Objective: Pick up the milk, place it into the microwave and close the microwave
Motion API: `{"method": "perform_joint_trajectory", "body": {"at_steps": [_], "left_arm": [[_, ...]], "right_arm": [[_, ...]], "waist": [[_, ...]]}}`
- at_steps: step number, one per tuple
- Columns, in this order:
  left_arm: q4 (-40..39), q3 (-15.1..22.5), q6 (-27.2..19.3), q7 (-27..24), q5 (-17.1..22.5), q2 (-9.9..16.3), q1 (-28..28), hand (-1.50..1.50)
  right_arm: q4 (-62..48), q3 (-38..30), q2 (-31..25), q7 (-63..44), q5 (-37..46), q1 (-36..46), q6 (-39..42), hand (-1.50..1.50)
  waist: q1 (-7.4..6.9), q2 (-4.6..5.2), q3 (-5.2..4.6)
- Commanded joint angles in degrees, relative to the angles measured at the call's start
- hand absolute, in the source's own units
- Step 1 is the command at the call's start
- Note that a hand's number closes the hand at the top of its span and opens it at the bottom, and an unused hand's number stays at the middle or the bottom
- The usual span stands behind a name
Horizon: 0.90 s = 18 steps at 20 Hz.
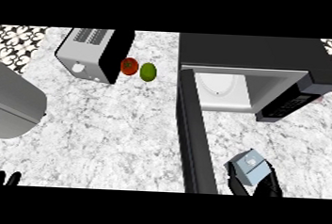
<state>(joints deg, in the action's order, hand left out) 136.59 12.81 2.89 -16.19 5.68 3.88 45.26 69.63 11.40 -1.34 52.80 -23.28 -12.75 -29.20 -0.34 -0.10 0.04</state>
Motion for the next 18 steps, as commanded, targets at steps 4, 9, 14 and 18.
{"method": "perform_joint_trajectory", "body": {"at_steps": [4,9,14,18], "left_arm": [[-0.5,0.2,1.2,-0.8,1.6,-0.1,0.6,-1.5],[-2.6,-1.9,2.2,-3.0,1.1,0.8,0.3,-1.5],[1.8,-1.5,3.0,-0.1,4.0,1.7,1.7,-1.5],[-4.7,-5.2,3.4,-3.7,5.0,1.1,-1.7,-1.5]], "right_arm": [[1.3,-2.3,1.3,3.2,1.6,3.8,-14.8,1.5],[-3.9,-3.9,-13.7,-1.3,-1.3,8.6,13.9,1.5],[-6.5,-3.4,-25.0,-0.9,-3.0,11.3,33.1,1.5],[-11.6,-4.2,-26.4,1.2,-3.6,15.7,41.7,1.5]], "waist": [[-0.09,-0.03,-0.06],[-1.13,0.0,0.04],[-1.18,0.1,0.12],[-0.53,0.16,-0.01]]}}
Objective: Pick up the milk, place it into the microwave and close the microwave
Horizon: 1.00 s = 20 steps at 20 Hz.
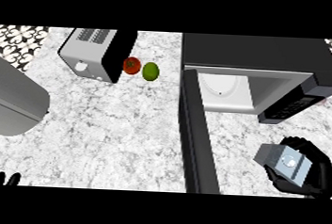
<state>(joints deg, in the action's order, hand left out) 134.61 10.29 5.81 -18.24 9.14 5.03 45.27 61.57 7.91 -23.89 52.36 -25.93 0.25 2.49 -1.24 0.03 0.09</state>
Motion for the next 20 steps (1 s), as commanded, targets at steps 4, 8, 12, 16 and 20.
{"method": "perform_joint_trajectory", "body": {"at_steps": [4,8,12,16,20], "left_arm": [[0.2,0.5,0.1,-0.5,-0.3,-0.8,1.3,-1.5],[-2.2,-5.7,3.5,-2.1,5.9,1.4,1.4,-1.5],[-5.4,-2.8,4.6,-7.8,1.8,-0.4,3.9,-1.5],[-1.4,-5.4,2.7,0.0,5.4,0.5,0.5,-1.5],[0.7,-3.3,4.3,-3.0,3.2,-0.3,5.7,-1.5]], "right_arm": [[-1.0,0.8,-1.1,0.6,-0.2,2.5,12.1,1.5],[6.0,-0.1,-1.4,-5.5,0.6,3.8,8.4,1.5],[10.4,0.1,-1.0,-11.3,3.3,6.5,2.9,1.5],[13.1,1.4,1.2,-16.5,7.7,8.2,-3.1,1.5],[5.2,0.3,3.7,-17.3,10.1,15.1,-3.8,1.5]], "waist": [[0.66,-0.12,-0.07],[0.75,-0.16,-0.12],[0.53,-0.21,-0.13],[0.9,-0.04,-0.1],[0.21,-0.06,-0.07]]}}
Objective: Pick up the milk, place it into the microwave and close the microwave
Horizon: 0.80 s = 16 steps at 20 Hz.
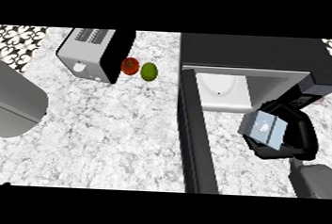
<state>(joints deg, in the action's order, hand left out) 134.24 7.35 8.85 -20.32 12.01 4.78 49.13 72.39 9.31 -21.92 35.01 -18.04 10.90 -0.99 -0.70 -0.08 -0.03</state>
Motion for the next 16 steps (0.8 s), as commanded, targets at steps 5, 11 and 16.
{"method": "perform_joint_trajectory", "body": {"at_steps": [5,11,16], "left_arm": [[-1.6,-5.9,0.7,2.3,4.0,1.5,-4.9,-1.5],[-2.6,-2.0,2.7,-0.1,2.0,0.0,-2.1,-1.5],[-2.2,-3.1,2.0,3.0,3.1,1.1,-6.1,-1.5]], "right_arm": [[-14.4,-0.6,5.4,-6.4,5.3,17.6,-3.2,1.5],[-25.0,-2.7,5.6,-3.4,7.0,24.9,-3.1,1.5],[-27.5,-3.0,5.7,-4.5,7.3,28.4,-5.1,1.5]], "waist": [[-0.62,0.26,0.04],[-1.93,0.45,0.06],[-2.93,1.08,0.12]]}}
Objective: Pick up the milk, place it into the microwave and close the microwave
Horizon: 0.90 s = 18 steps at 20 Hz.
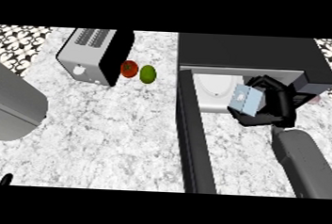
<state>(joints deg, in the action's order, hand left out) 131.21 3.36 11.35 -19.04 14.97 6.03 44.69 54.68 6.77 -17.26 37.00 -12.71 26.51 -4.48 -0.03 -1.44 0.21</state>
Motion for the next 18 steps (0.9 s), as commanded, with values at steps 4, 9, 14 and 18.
{"method": "perform_joint_trajectory", "body": {"at_steps": [4,9,14,18], "left_arm": [[-0.2,-0.3,0.4,0.8,0.5,0.6,-2.8,-1.5],[-1.2,-0.5,0.6,2.3,0.8,1.4,-5.6,-1.5],[-1.5,1.2,1.1,2.4,-0.2,1.4,-7.1,-1.5],[-1.7,1.6,1.4,2.7,-0.7,1.7,-7.2,-1.5]], "right_arm": [[-10.9,-0.6,1.8,-3.9,3.4,12.8,-5.8,1.5],[-9.0,1.3,-0.2,-3.9,6.3,13.1,-10.2,1.5],[-9.1,1.1,0.7,-1.2,6.1,9.8,-15.0,1.5],[-7.9,-1.7,-0.2,-2.3,4.2,9.4,-19.7,1.5]], "waist": [[-5.26,2.74,-0.13],[-6.23,3.12,-0.25],[-8.48,3.97,-0.2],[-9.55,3.9,-0.28]]}}
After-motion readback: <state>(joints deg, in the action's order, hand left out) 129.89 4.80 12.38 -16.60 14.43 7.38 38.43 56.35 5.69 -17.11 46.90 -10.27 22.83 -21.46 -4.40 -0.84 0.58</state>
